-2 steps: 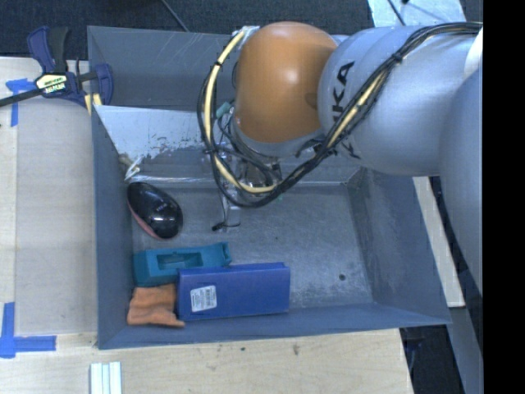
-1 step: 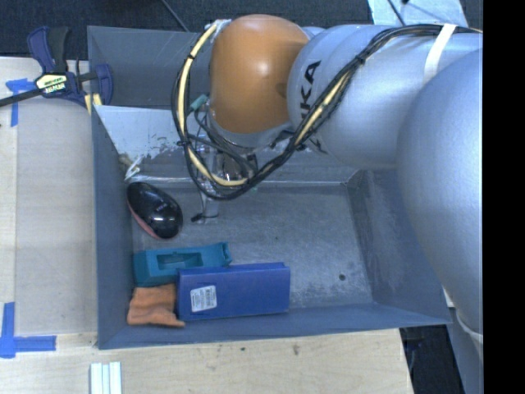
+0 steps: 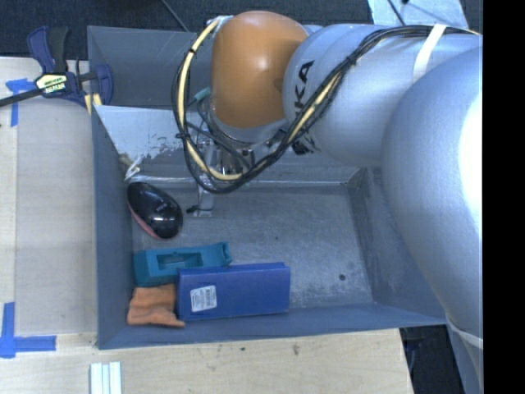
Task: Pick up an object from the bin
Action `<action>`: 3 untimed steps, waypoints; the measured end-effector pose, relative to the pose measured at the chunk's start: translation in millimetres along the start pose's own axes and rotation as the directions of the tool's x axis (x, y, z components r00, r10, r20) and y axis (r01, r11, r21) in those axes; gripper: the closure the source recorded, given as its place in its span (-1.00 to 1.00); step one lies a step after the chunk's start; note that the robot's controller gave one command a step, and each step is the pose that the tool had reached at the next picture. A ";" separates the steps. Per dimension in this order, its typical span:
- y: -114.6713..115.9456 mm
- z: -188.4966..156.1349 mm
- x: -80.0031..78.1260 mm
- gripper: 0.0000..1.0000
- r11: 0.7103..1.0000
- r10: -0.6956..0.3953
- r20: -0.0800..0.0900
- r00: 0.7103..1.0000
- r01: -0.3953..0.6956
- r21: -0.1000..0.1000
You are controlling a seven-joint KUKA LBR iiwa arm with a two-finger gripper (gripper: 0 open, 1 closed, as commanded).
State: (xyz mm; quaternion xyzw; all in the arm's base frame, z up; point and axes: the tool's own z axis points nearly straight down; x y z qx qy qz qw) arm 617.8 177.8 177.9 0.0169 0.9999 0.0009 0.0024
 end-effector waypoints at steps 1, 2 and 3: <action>-0.8 22.1 23.4 -1.00 0.999 0.047 0.000 0.999 -0.047 0.001; 16.6 44.8 33.5 -1.00 0.982 -0.191 -0.002 0.982 0.191 0.001; 17.6 63.3 72.9 -1.00 0.997 -0.080 0.004 0.997 0.080 0.000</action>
Offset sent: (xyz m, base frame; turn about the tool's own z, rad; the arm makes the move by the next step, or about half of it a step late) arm -0.0465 0.0502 -0.0817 -0.0390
